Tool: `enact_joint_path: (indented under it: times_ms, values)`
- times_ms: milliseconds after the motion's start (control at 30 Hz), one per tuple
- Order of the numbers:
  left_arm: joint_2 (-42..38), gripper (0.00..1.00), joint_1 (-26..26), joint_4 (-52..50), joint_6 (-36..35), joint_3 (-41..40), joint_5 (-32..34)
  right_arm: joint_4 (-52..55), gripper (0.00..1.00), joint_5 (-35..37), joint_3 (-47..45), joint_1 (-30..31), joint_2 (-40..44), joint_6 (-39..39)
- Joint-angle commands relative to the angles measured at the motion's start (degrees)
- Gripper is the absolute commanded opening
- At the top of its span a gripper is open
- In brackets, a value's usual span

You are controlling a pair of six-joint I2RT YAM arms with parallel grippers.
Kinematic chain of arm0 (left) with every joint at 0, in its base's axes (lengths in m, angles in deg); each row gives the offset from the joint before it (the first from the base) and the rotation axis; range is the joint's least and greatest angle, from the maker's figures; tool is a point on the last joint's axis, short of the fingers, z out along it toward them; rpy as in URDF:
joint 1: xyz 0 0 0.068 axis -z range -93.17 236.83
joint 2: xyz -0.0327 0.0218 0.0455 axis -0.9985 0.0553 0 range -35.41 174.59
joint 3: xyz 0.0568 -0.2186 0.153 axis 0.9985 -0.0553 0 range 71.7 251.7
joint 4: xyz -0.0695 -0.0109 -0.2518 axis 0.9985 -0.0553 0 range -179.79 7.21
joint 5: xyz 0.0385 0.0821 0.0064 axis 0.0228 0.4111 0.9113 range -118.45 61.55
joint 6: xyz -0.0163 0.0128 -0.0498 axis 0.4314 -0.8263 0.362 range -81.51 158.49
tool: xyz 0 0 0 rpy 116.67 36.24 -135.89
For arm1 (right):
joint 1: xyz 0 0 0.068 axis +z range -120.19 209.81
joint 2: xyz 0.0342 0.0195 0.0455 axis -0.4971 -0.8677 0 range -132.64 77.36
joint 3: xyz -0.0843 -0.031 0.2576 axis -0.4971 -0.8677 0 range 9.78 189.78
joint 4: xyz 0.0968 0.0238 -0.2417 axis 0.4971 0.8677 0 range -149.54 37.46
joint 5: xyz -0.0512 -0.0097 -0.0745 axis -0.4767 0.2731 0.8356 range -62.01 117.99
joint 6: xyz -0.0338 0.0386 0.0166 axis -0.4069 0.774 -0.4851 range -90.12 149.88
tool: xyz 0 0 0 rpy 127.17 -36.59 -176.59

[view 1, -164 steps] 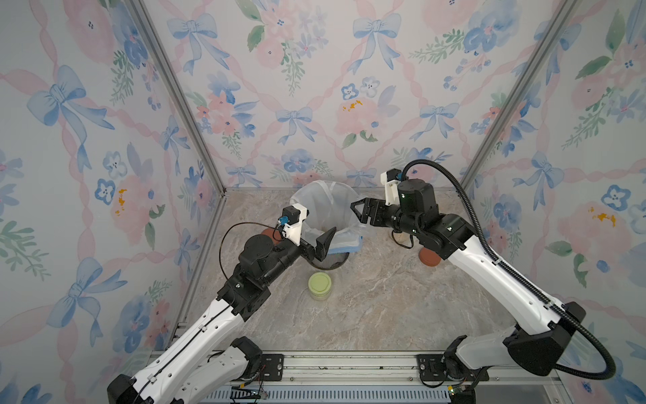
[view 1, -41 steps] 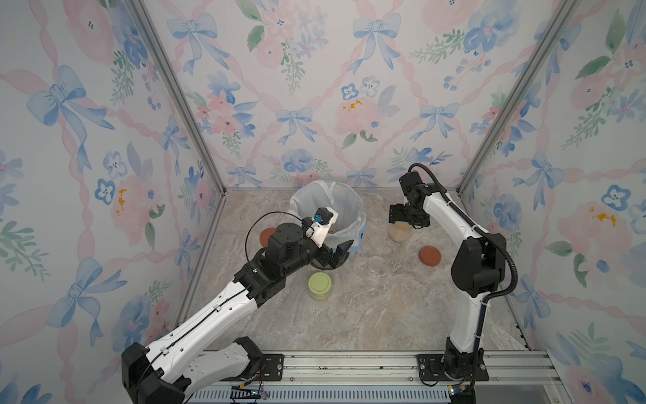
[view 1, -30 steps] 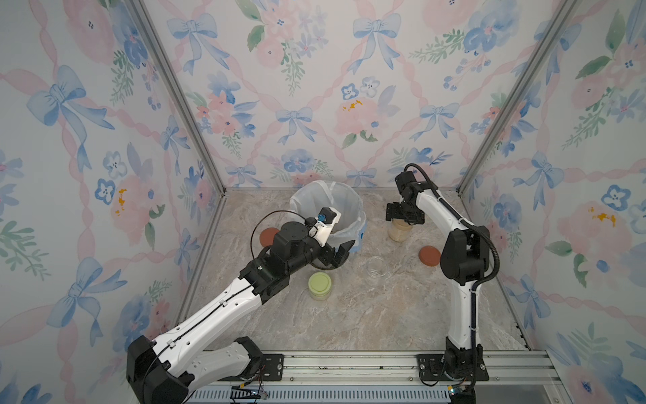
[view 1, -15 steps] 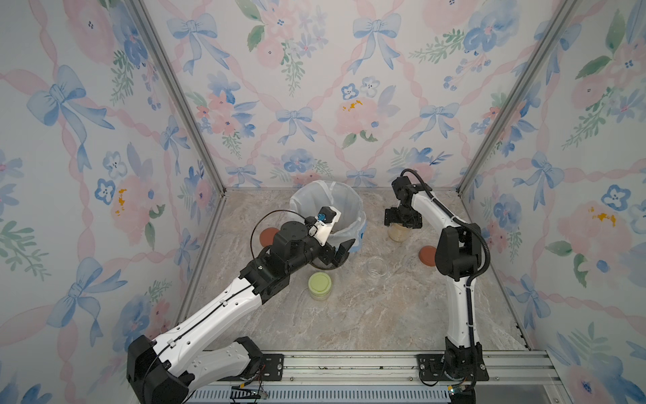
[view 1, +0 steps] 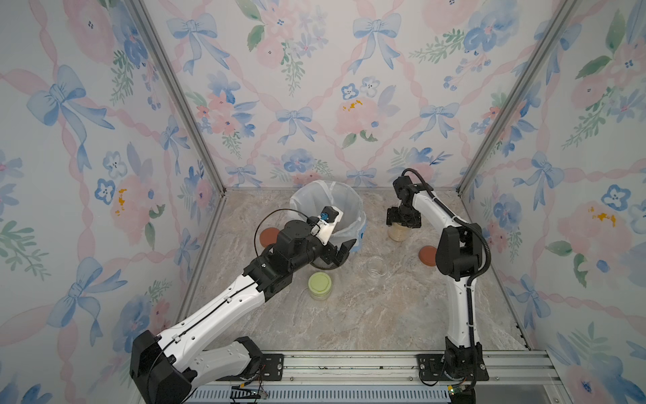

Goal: Empty moldy rice from jars
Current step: Pick up the jar from the center of the board.

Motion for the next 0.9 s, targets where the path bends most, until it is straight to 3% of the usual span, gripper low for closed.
enact_joint_path:
  times_ms: [0, 533, 867]
  values:
    - [-0.1, 0.98, 0.3, 0.7, 0.0, 1.8, 0.5, 3.5, 0.0, 1.5, 0.8, -0.5, 3.6, -0.4]
    - [-1.2, 0.98, 0.3, 0.7, -3.4, 2.2, -0.1, 7.4, 0.0, -3.5, -3.8, -0.1, 22.3, -0.6]
    - [0.2, 0.98, 0.3, 0.8, -4.9, 4.1, -1.9, 13.4, 0.0, -9.3, 3.3, 3.4, 27.0, -1.8]
